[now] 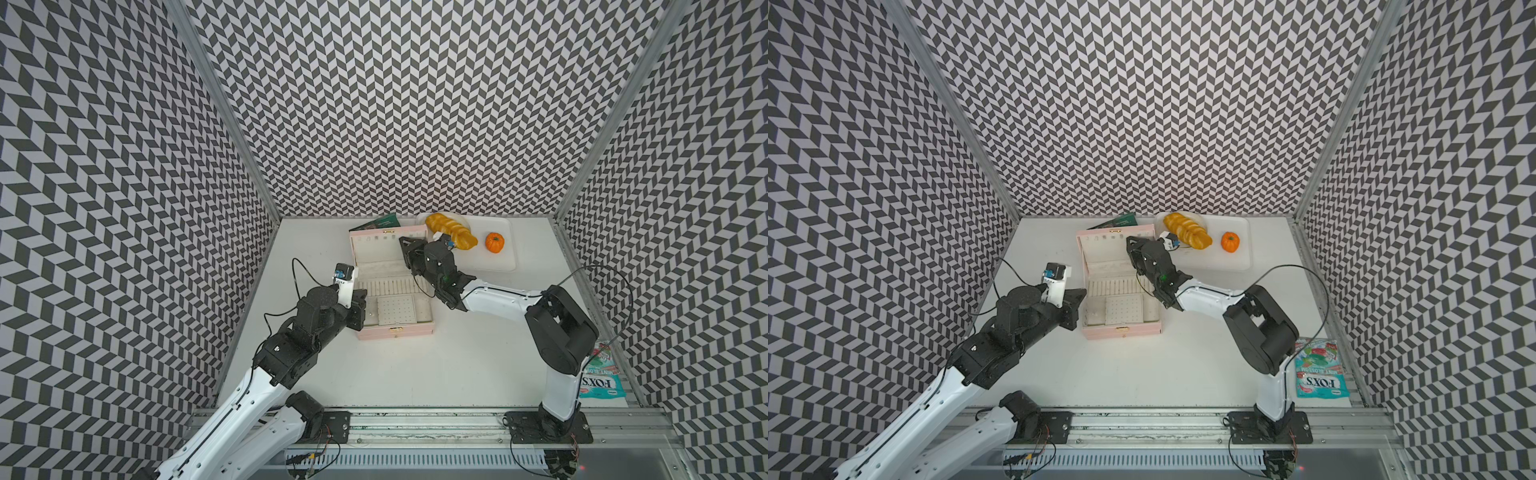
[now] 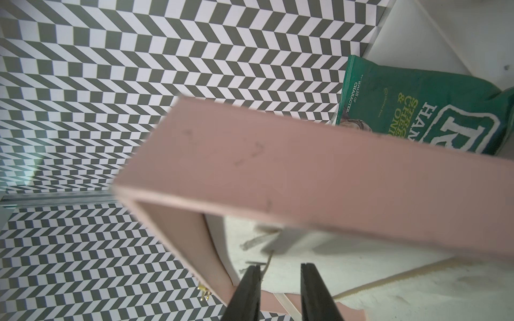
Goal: Put jewelry chain into jewelry box
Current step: Open the fastener on the jewelry box.
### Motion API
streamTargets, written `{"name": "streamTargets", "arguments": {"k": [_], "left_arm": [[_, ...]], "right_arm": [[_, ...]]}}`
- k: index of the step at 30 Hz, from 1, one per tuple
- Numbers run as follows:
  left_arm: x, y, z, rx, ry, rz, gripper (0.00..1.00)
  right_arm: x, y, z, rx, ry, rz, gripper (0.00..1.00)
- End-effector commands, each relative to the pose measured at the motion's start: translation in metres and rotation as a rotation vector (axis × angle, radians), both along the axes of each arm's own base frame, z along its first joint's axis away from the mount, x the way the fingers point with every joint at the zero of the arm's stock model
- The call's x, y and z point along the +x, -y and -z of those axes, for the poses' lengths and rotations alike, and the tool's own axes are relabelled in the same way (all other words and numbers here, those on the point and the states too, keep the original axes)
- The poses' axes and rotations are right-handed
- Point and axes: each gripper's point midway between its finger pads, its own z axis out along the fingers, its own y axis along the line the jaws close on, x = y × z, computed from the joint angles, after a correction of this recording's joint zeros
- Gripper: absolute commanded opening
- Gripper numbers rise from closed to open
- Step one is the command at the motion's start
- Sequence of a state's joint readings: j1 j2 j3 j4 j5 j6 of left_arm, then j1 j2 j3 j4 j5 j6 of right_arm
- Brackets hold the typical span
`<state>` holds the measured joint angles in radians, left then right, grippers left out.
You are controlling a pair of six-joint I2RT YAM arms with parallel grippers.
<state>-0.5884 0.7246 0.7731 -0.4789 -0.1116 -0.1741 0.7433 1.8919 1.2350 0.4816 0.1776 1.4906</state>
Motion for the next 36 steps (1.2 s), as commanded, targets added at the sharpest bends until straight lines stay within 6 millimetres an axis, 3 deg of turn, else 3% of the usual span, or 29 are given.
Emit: {"name": "streamTargets", "arguments": {"k": [1,5,11,16,28,36], "left_arm": [[0.002,-0.001,-0.006,-0.008,0.032,-0.003,0.0],[0.002,0.0,-0.006,-0.008,0.029,0.0,0.0],[0.002,0.0,-0.007,-0.009,0.029,0.001,0.0],[0.003,0.001,-0.007,-0.003,0.029,0.004,0.0],[0.014,0.009,0.001,0.12,-0.025,0.033,0.0],[0.019,0.031,0.004,0.294,-0.046,0.111,0.0]], "right_arm": [[-0.008,0.005,0.011,-0.023,-0.03,-0.01,0.28],[-0.008,0.005,0.003,-0.027,-0.005,-0.015,0.3],[-0.008,0.006,-0.033,-0.065,0.096,-0.025,0.37],[-0.02,0.009,-0.054,-0.126,0.16,-0.071,0.45],[-0.078,0.028,-0.079,-0.498,0.452,-0.309,0.47],[-0.125,0.042,-0.072,-0.691,0.659,-0.467,0.48]]}}
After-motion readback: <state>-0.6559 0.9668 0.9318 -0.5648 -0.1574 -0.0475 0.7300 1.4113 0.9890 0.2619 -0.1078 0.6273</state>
